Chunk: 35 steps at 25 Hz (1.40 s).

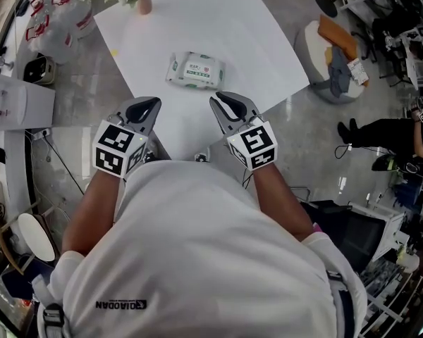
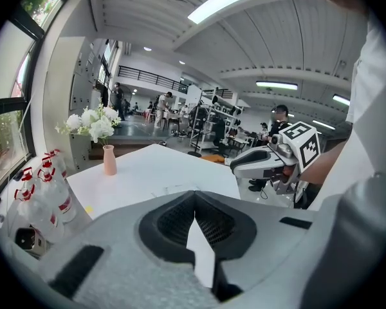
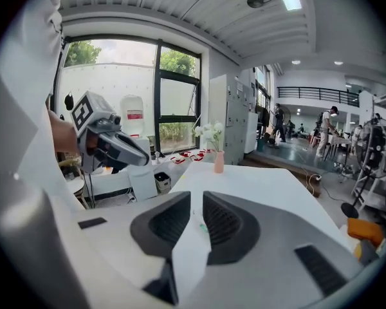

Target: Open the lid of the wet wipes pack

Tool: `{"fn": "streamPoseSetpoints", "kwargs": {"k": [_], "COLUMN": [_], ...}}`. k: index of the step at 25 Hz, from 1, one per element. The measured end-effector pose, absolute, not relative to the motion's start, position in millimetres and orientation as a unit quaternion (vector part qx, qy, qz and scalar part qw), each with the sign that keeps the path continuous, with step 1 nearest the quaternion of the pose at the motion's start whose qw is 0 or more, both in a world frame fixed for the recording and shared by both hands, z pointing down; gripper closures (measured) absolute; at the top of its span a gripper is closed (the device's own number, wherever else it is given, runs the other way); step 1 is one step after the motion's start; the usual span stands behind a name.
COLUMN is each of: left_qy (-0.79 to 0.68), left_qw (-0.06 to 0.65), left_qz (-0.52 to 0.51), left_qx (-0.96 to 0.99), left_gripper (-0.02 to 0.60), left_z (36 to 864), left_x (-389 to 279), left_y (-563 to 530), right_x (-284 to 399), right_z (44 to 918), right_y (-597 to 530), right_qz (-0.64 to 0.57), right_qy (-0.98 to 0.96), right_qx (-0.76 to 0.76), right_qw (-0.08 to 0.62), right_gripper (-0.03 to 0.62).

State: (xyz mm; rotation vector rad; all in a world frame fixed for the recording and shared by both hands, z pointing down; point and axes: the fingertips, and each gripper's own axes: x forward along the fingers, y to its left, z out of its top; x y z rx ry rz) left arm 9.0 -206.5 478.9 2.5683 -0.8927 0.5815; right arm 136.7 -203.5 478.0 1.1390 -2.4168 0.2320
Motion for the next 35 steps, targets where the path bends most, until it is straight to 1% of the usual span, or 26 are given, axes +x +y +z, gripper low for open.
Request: {"fn": "streamPoseSetpoints", "kwargs": {"k": [7,23,27,35], "left_qy": [-0.336,-0.397,-0.411,-0.423], "left_qw": [0.194,0.232,0.235,0.245], "left_qz": [0.203,0.198,0.196,0.191], "left_qx": [0.899,0.865,0.859,0.851], "left_gripper": [0.574,0.574,0.574,0.572], "left_z": [487.3,508.4,508.4,510.5], "left_x": [-7.8,-60.1,-71.9,-77.6], "left_y": [-203.5,-177.4,-177.7,-175.2], "right_x": [143.7,123.4,121.4,120.5], "right_z": [526.6,633.9,645.2,656.5], "right_y": [-234.4,-292.8,-300.1,-296.0], "right_qz": [0.060,0.002,-0.011,-0.028], "right_qy": [-0.863,-0.820,-0.811,-0.809], "right_qx": [0.400,0.324,0.316,0.294], "right_qw": [0.303,0.471,0.493,0.508], "right_gripper": [0.528,0.527,0.523,0.494]}}
